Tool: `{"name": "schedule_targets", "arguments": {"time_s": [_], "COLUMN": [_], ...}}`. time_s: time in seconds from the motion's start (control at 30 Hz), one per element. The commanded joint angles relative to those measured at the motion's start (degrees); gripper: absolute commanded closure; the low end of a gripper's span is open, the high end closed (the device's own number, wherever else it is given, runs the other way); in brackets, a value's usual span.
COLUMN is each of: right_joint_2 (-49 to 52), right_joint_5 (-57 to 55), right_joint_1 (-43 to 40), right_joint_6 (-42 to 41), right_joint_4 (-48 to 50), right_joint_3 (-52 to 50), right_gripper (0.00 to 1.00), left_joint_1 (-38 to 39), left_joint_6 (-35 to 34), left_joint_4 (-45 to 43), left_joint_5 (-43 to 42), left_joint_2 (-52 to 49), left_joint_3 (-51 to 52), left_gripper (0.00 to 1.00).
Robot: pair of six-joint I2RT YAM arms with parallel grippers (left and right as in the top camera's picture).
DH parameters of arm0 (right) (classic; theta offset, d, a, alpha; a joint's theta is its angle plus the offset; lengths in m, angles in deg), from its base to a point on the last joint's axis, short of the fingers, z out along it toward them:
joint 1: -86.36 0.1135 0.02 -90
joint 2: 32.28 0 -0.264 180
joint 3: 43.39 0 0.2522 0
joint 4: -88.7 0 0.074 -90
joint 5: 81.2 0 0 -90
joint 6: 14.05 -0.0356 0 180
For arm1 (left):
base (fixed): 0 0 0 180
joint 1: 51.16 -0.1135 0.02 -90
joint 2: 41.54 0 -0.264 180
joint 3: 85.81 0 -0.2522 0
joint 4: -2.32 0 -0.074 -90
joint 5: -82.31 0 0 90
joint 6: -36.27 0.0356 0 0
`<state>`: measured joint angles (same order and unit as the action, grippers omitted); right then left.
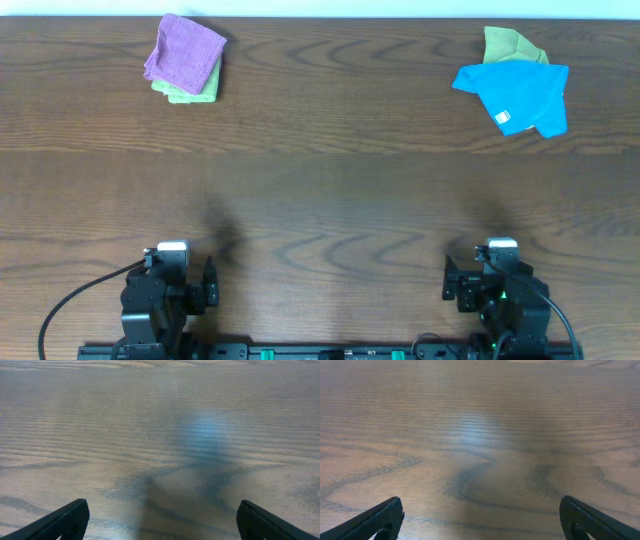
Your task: Fold the cloth
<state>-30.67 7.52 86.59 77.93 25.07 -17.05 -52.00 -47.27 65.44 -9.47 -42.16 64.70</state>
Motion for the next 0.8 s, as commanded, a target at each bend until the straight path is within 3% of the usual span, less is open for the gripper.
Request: {"name": "schedule_targets", "arguments": {"time_s": [0.0,0.47,0.6,0.77], "right_joint_2": [-0.6,0.2,5.0,19.0], "right_joint_5": [0.2,0.2,-0.2,-0.2], "right_joint_1": [-0.4,-0.6,-2.1,-5.5], "right_joint_6": [0.9,-1.7,-5.7,-7.3], "right_joint_4": [-0.4,1.4,2.9,2.8], "right_joint_3": [-0.9,0.0,3.5,13.7], "right_gripper": [0.01,0.01,0.01,0.01], "left_joint_1": [0.2,0.2,0.2,0.2], "left_joint_6": [2.6,2.6,2.5,2.5], "left_joint_4": [3.1,3.1,3.1,3.1], "left_joint_5": [0.7,0.7,0.7,0.7], "left_joint_2": [0.4,0.4,0.4,0.4], "left_joint_3": [0.7,0.7,0.7,0.7], "left_gripper": [0.05,0.05,0.05,0.05]}}
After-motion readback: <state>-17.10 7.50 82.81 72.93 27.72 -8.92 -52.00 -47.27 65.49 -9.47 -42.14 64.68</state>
